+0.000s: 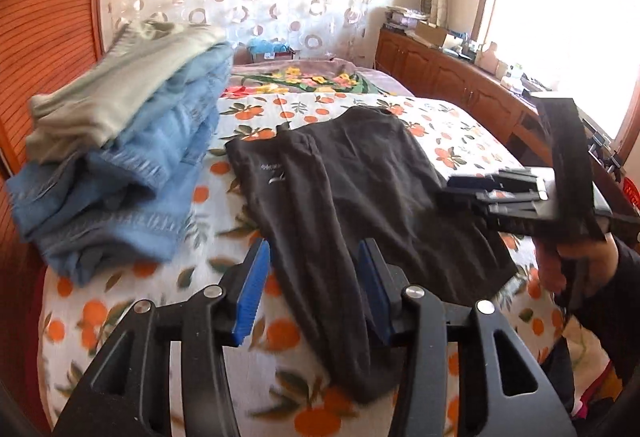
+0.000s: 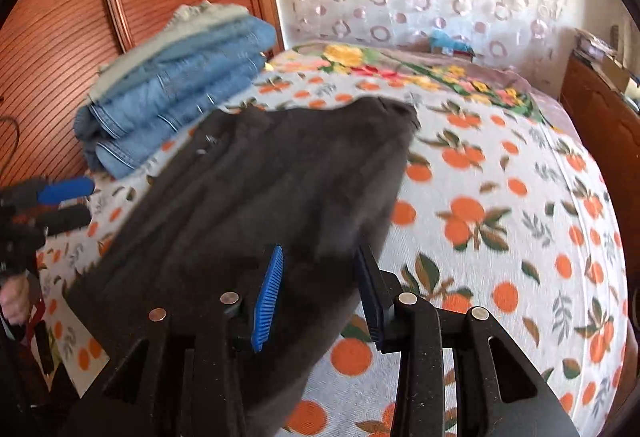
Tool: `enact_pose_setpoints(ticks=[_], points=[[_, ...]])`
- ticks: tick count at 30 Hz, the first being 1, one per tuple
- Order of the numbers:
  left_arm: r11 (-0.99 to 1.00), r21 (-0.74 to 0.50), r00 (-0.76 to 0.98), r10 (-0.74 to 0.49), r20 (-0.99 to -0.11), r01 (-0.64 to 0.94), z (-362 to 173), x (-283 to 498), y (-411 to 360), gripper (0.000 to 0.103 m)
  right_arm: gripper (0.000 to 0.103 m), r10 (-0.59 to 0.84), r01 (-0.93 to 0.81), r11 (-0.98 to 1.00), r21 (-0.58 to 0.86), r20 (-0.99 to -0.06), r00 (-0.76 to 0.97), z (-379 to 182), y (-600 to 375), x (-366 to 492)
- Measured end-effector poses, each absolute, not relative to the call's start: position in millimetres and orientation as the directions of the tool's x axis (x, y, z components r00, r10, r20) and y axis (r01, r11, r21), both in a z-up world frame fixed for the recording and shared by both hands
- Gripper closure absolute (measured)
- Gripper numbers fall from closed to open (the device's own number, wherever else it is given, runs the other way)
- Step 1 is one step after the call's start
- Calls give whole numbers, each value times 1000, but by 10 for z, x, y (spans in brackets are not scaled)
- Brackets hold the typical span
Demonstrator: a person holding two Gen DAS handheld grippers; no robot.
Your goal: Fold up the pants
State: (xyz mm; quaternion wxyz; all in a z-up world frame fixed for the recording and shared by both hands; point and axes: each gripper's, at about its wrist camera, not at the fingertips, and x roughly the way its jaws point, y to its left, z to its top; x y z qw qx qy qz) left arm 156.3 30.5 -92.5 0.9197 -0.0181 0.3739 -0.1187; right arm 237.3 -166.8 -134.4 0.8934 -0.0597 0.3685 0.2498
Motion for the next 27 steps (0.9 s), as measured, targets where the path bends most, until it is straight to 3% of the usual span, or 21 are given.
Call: enact_pose_setpoints(ticks=[13,19,27], points=[[967,-4,670,-181,-720,257,-970,2469,-96,56,64,377,-462,884,75,-698,609,-1396,-1703,2431],[950,65,631,-151,-761,307,-1068,2805,-297,74,64,374,-462,884,68,-698,611,-1410,-1716,2418],[960,117,597,-60,-800,254,-1239,3059,-264,76,64,360,-466,884,43,-700,617,-1409,-1711,2410]])
